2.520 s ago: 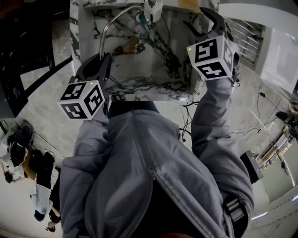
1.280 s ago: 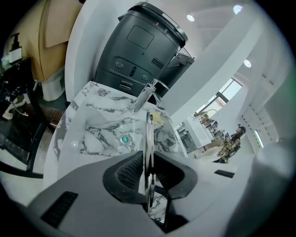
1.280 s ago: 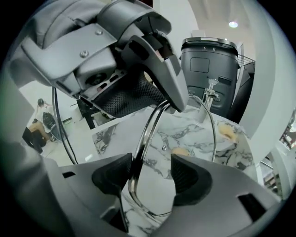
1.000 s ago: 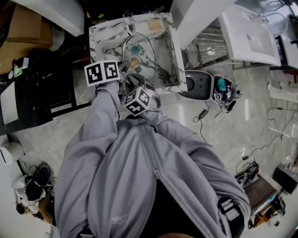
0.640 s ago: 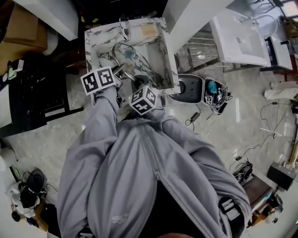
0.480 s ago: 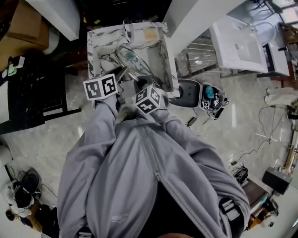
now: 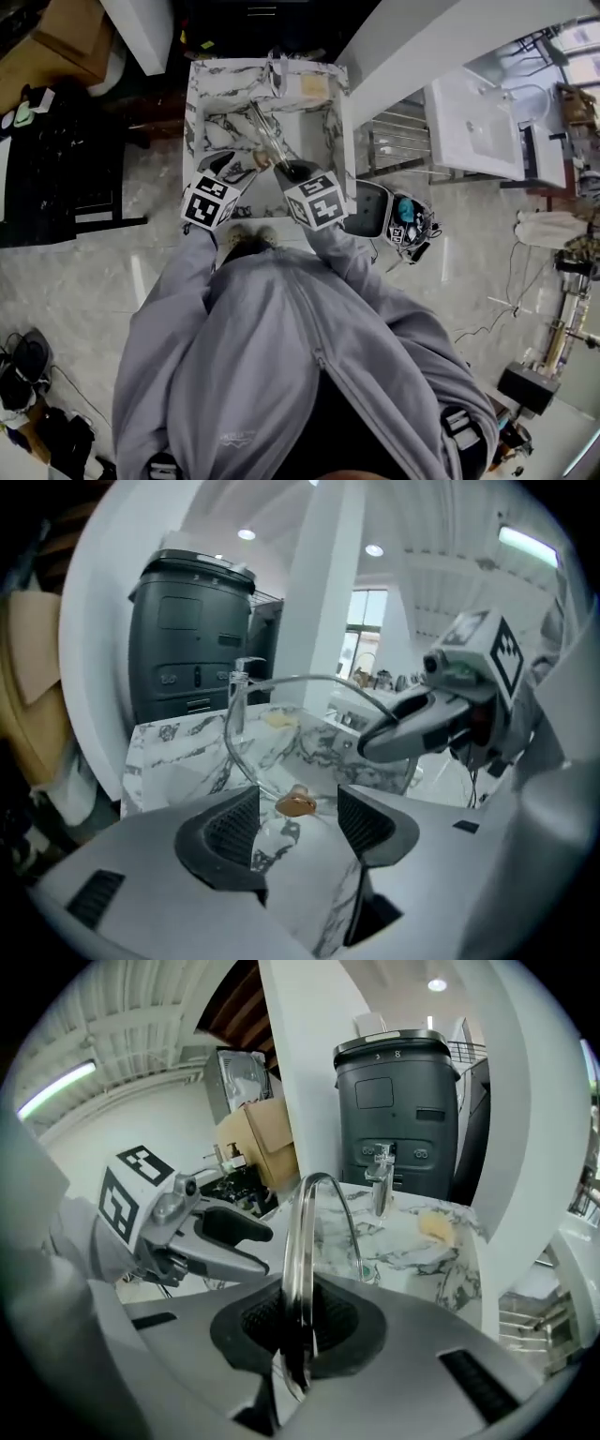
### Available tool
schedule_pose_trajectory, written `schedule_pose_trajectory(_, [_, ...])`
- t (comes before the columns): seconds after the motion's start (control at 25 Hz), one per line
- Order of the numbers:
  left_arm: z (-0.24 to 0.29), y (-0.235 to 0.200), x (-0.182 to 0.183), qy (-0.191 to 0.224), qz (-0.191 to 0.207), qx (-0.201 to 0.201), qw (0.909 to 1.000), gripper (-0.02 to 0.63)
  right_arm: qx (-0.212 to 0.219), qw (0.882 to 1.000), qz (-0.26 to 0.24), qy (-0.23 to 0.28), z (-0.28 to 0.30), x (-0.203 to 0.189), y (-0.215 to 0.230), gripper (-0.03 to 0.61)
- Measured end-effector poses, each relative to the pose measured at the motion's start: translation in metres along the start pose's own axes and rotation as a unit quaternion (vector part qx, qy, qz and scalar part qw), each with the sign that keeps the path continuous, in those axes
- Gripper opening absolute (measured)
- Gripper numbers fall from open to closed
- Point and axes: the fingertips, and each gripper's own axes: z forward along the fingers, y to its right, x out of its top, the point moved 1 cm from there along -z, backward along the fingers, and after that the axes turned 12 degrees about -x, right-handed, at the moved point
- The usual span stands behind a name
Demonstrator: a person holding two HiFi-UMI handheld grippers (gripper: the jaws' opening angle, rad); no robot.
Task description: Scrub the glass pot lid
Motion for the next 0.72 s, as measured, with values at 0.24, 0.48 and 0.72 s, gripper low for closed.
schedule_pose_trajectory(0.24, [0.029,-0.005,-0.022,-0.118,0.132,-0.011,0.9842,0.282,0.033,0.999,0.041,-0.005,0.001,0.005,-0.006,0.043])
schedule_pose_trajectory(0.48, [0.053,-0.016,-0.033,-0.192,0.228,-0.009,0.9545,0.291,0.059,0.996,0.07,-0.011,0.002,0.012,-0.003,0.044])
schedule_pose_trajectory(0.72, [0.072,-0.028,-0.04,-0.21,0.264,-0.013,0.9414,0.291,0.103,0.987,0.124,-0.017,0.01,0.019,0.004,0.044])
